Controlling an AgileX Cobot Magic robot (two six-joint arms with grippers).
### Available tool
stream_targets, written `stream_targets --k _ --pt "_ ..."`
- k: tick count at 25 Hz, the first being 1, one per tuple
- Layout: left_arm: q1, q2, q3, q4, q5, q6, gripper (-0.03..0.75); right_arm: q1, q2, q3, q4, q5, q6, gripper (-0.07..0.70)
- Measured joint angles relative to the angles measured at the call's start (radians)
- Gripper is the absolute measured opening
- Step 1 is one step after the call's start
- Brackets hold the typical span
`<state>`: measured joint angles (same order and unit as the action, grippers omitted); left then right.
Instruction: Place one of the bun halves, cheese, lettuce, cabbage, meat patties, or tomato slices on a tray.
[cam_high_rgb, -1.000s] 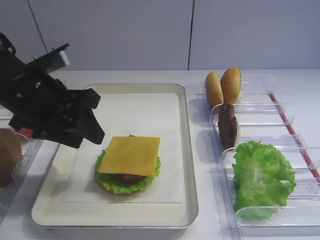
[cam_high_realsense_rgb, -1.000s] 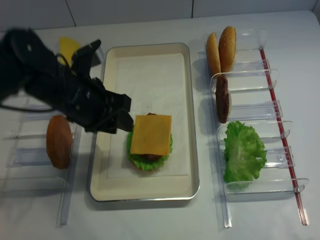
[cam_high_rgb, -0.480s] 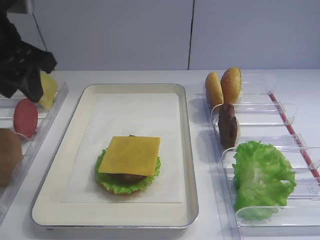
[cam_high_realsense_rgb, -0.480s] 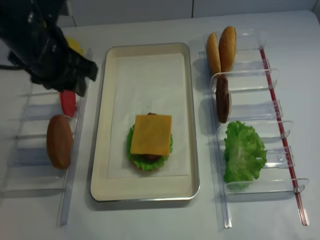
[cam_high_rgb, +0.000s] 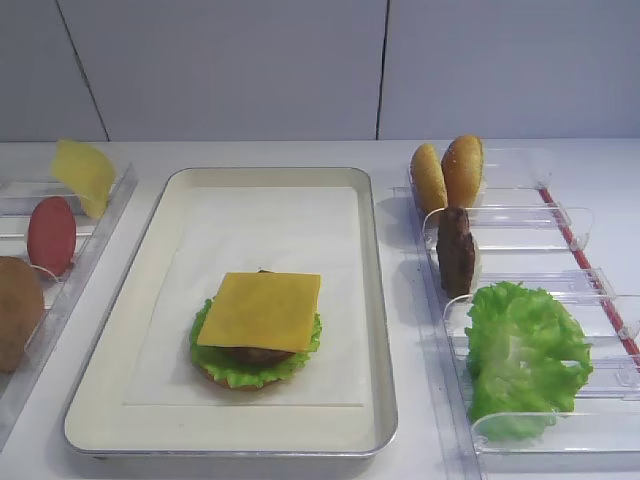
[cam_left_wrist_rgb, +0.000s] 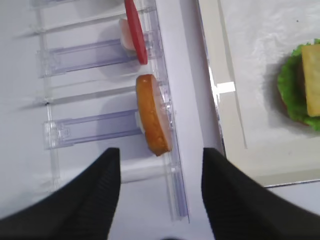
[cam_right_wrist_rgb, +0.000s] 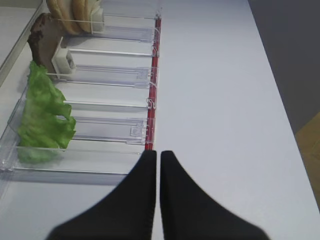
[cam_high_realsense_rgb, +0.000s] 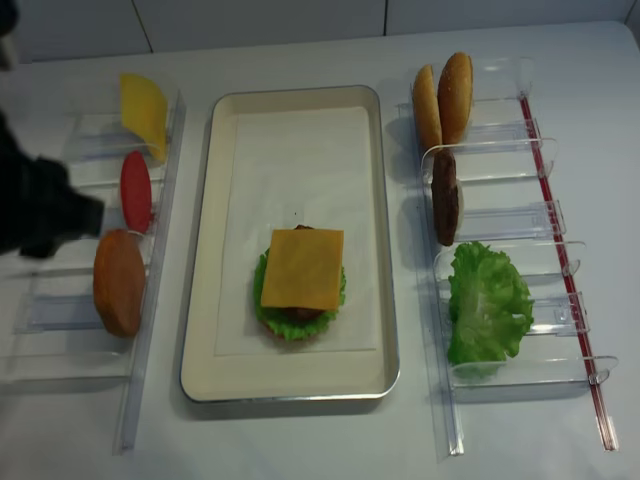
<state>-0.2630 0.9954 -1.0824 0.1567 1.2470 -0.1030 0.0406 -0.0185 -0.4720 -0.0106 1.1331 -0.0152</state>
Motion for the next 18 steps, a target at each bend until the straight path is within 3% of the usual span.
stream_targets --k 11,18 --pt "0.000 -0.376 0.279 -0.065 0.010 -0.016 0.342 0.000 0.000 0.000 0.000 0.000 0.000 0.056" --pt "0.000 -0.594 0.447 -0.082 0.012 -0.005 0.294 0.000 0.000 0.000 0.000 0.000 0.000 0.056"
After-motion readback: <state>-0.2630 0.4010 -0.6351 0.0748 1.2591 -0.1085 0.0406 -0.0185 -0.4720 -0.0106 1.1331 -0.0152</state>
